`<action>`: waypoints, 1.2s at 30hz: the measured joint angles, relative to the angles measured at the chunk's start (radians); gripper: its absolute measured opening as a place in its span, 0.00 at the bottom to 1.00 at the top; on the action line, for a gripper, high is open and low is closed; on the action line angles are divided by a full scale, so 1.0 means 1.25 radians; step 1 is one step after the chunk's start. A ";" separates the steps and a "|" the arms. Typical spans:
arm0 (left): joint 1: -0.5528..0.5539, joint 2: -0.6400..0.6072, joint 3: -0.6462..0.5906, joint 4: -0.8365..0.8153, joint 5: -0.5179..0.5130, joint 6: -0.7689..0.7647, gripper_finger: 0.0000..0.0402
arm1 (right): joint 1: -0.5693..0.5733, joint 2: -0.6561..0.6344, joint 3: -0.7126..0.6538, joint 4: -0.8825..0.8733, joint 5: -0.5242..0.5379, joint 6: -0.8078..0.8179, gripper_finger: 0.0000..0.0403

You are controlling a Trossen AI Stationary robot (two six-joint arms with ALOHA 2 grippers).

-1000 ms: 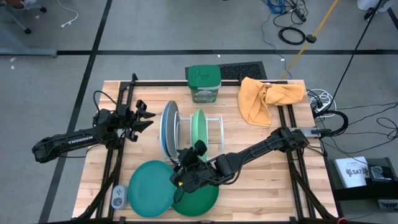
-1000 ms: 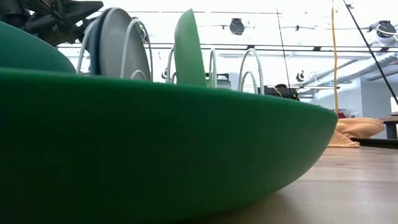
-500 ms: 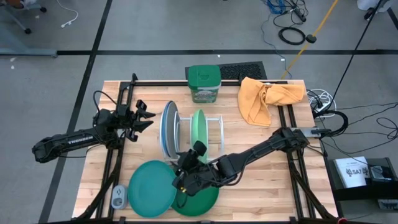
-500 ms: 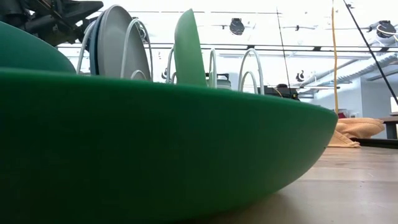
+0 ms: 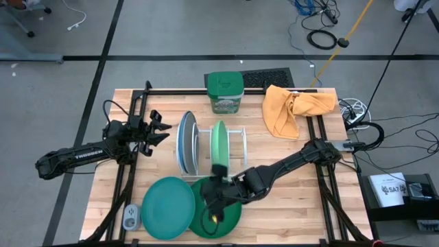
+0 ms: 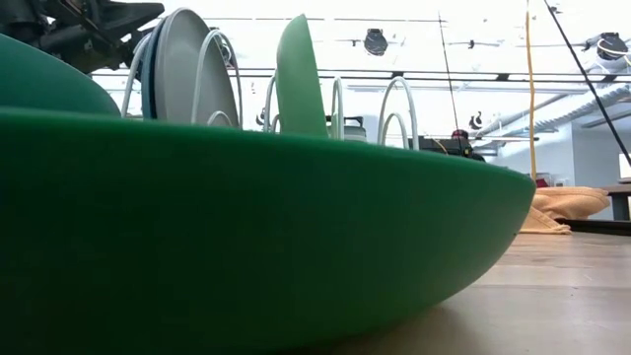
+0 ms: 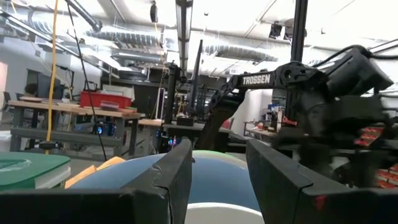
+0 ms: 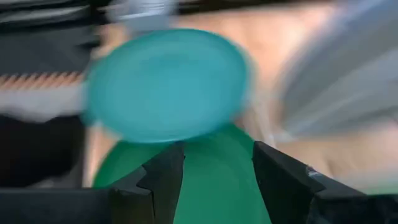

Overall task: Sort dishes
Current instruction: Put the green plate in the dish rack

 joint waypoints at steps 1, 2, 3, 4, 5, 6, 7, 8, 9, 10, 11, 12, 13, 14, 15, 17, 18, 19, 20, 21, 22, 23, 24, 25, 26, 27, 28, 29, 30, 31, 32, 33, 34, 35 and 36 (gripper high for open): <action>0.000 0.000 0.000 0.000 0.000 0.000 0.38 | 0.002 0.000 0.000 0.018 -0.031 -0.071 0.45; 0.000 0.000 0.000 -0.001 0.000 0.002 0.38 | 0.003 0.001 0.000 0.028 -0.055 -0.148 0.44; 0.000 0.000 0.000 -0.001 0.000 0.006 0.38 | 0.006 0.004 0.000 0.036 -0.076 -0.226 0.44; 0.000 0.000 0.000 -0.003 0.000 0.009 0.38 | 0.007 0.008 0.000 0.039 -0.092 -0.301 0.43; 0.000 0.000 0.000 -0.006 0.000 0.009 0.38 | 0.007 0.012 0.000 0.038 -0.095 -0.365 0.43; 0.000 0.001 0.000 -0.005 0.000 0.009 0.38 | 0.007 0.017 0.000 0.038 -0.093 -0.413 0.43; 0.000 0.001 0.000 -0.005 0.000 0.008 0.38 | 0.006 0.020 0.000 0.038 -0.091 -0.453 0.43; 0.000 0.001 0.000 -0.005 0.000 0.006 0.38 | 0.003 0.025 0.000 0.038 -0.091 -0.488 0.43; 0.000 0.001 0.000 -0.005 0.000 0.006 0.38 | 0.003 0.031 0.000 0.039 -0.091 -0.521 0.43; 0.000 0.001 0.000 -0.005 0.000 0.006 0.38 | 0.002 0.037 0.000 0.039 -0.090 -0.557 0.43; 0.000 0.001 0.000 -0.004 0.000 0.002 0.38 | 0.002 0.045 0.000 0.040 -0.090 -0.597 0.43; 0.000 0.001 0.000 -0.003 0.000 0.000 0.38 | 0.003 0.052 0.000 0.042 -0.092 -0.637 0.43; 0.000 0.001 0.000 -0.003 0.000 0.000 0.38 | 0.003 0.061 0.000 0.043 -0.098 -0.676 0.44; 0.000 0.001 0.000 -0.002 0.000 -0.006 0.38 | 0.004 0.067 0.000 0.047 -0.108 -0.714 0.44; 0.000 0.001 0.000 -0.003 0.000 -0.016 0.38 | 0.008 0.074 0.000 0.048 -0.112 -0.750 0.44; 0.000 0.001 0.000 -0.002 0.000 -0.020 0.38 | 0.012 0.087 0.000 0.047 -0.112 -0.808 0.44; 0.000 0.001 0.000 -0.002 0.000 -0.020 0.38 | 0.015 0.096 0.000 0.044 -0.113 -0.837 0.44; 0.000 0.001 0.000 -0.002 0.000 -0.020 0.38 | 0.018 0.105 0.000 0.044 -0.113 -0.867 0.44; 0.000 0.001 0.000 -0.002 0.000 -0.021 0.38 | 0.021 0.115 0.000 0.045 -0.112 -0.901 0.44; 0.000 0.001 0.000 -0.002 0.000 -0.021 0.38 | 0.024 0.126 0.000 0.053 -0.110 -0.938 0.44; 0.000 0.001 0.000 -0.002 0.000 -0.021 0.38 | 0.027 0.136 0.000 0.074 -0.105 -0.972 0.44; 0.000 0.001 0.000 -0.003 0.000 -0.021 0.38 | 0.030 0.145 -0.001 0.096 -0.095 -1.002 0.44; 0.000 0.001 0.000 -0.003 0.000 -0.024 0.38 | 0.031 0.155 -0.001 0.123 -0.080 -1.027 0.44; 0.000 0.001 0.000 -0.003 0.000 -0.032 0.38 | 0.034 0.164 -0.001 0.158 -0.065 -1.048 0.44; 0.000 0.001 0.000 -0.004 0.000 -0.040 0.38 | 0.036 0.169 -0.001 0.183 -0.051 -1.065 0.44; 0.000 0.001 0.000 -0.005 0.000 -0.042 0.38 | 0.037 0.176 -0.001 0.199 -0.044 -1.078 0.44; 0.000 0.001 0.000 -0.006 0.000 -0.042 0.38 | 0.038 0.180 -0.001 0.223 -0.043 -1.088 0.44; 0.000 0.001 0.000 -0.009 0.000 -0.046 0.38 | 0.037 0.182 -0.001 0.239 -0.045 -1.095 0.44; 0.000 0.001 0.000 -0.011 0.000 -0.055 0.38 | 0.037 0.182 -0.001 0.245 -0.051 -1.098 0.44; 0.000 0.002 0.000 -0.014 0.000 -0.056 0.38 | 0.036 0.185 0.000 0.262 -0.061 -1.102 0.44; 0.000 0.002 0.000 -0.018 0.000 -0.056 0.38 | 0.034 0.187 0.000 0.278 -0.075 -1.105 0.44; 0.000 0.002 0.000 -0.021 0.000 -0.056 0.38 | 0.032 0.189 0.000 0.279 -0.084 -1.106 0.44; 0.000 0.003 0.000 -0.021 0.000 -0.056 0.38 | 0.029 0.194 0.000 0.276 -0.096 -1.107 0.43; 0.000 0.003 0.000 -0.021 0.001 -0.054 0.38 | 0.026 0.202 0.000 0.284 -0.111 -1.107 0.43; 0.000 0.003 0.000 -0.022 0.001 -0.053 0.38 | 0.023 0.206 0.000 0.284 -0.115 -1.107 0.42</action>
